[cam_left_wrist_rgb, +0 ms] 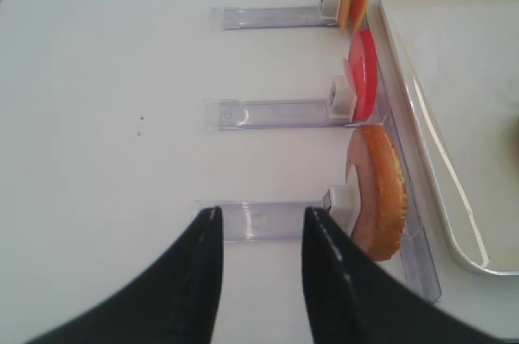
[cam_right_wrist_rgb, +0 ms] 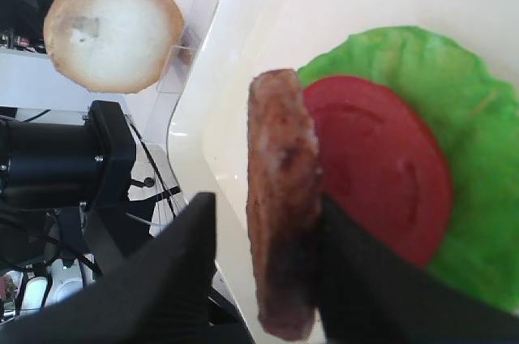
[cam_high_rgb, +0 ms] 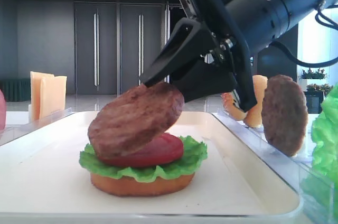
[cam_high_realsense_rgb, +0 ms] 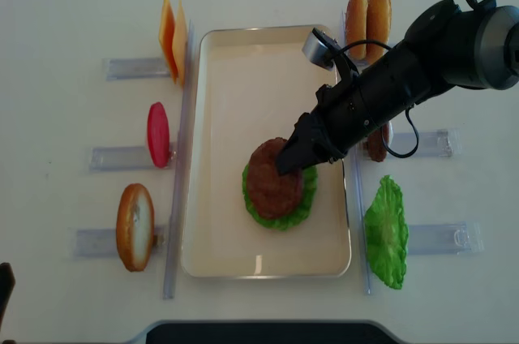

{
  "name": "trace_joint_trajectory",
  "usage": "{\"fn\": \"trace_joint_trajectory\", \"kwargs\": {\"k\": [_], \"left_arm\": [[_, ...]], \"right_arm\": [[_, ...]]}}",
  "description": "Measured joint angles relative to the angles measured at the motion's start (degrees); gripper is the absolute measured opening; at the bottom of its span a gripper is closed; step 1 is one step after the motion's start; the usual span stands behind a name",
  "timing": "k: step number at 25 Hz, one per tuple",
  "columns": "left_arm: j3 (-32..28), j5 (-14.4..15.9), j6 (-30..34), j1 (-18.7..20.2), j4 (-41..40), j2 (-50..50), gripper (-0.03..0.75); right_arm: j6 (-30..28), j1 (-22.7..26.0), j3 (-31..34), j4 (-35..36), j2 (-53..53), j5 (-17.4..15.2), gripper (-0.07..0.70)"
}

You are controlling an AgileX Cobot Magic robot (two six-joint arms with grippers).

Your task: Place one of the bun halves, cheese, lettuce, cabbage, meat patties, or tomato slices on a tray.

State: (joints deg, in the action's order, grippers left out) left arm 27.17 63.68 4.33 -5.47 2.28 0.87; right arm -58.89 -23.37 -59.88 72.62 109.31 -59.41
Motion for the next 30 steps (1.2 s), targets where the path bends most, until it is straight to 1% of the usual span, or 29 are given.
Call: {"fn": "trace_joint_trajectory", "kwargs": {"k": [1, 2, 4, 7, 9, 13, 15, 19, 20, 22, 23, 25, 26, 28, 30], "left_arm": [[0.0, 0.0, 0.0, 0.0, 0.0, 0.0, 0.264], [0.0, 0.0, 0.0, 0.0, 0.0, 0.0, 0.264], [0.0, 0.0, 0.0, 0.0, 0.0, 0.0, 0.264], [0.0, 0.0, 0.0, 0.0, 0.0, 0.0, 0.264], [0.0, 0.0, -0.1, 0.0, 0.0, 0.0, 0.264], [0.0, 0.0, -0.1, 0.0, 0.0, 0.0, 0.264], [0.0, 0.0, -0.1, 0.0, 0.0, 0.0, 0.264], [0.0, 0.0, -0.1, 0.0, -0.1, 0.0, 0.264], [0.0, 0.0, -0.1, 0.0, -0.1, 0.0, 0.264], [0.0, 0.0, -0.1, 0.0, -0.1, 0.0, 0.264], [0.0, 0.0, -0.1, 0.0, -0.1, 0.0, 0.264], [0.0, 0.0, -0.1, 0.0, -0.1, 0.0, 0.264], [0.0, 0.0, -0.1, 0.0, -0.1, 0.0, 0.264], [0.0, 0.0, -0.1, 0.0, -0.1, 0.0, 0.264], [0.0, 0.0, -0.1, 0.0, -0.1, 0.0, 0.264]], "right_arm": [[0.0, 0.0, 0.0, 0.0, 0.0, 0.0, 0.356], [0.0, 0.0, 0.0, 0.0, 0.0, 0.0, 0.393], [0.0, 0.0, 0.0, 0.0, 0.0, 0.0, 0.445], [0.0, 0.0, 0.0, -0.6, 0.0, -0.1, 0.468], [0.0, 0.0, 0.0, -1.7, -0.3, 0.5, 0.472], [0.2, 0.0, 0.0, -5.6, -3.8, 4.5, 0.473], [1.1, 0.0, 0.0, -7.9, -6.7, 7.4, 0.472], [4.7, 0.0, 0.0, -13.1, -13.6, 12.7, 0.472], [6.3, 0.0, 0.0, -15.2, -15.2, 13.6, 0.472], [9.7, 0.0, 0.0, -20.7, -19.6, 14.1, 0.472], [12.2, 0.0, 0.0, -23.4, -21.5, 14.5, 0.472], [18.7, 0.1, 0.0, -31.6, -26.0, 14.5, 0.472], [23.0, 0.3, 0.0, -35.2, -28.0, 13.9, 0.472], [31.8, 1.5, 0.0, -44.2, -31.2, 11.5, 0.466], [39.0, 3.7, 0.0, -52.0, -33.6, 6.9, 0.447]]}}
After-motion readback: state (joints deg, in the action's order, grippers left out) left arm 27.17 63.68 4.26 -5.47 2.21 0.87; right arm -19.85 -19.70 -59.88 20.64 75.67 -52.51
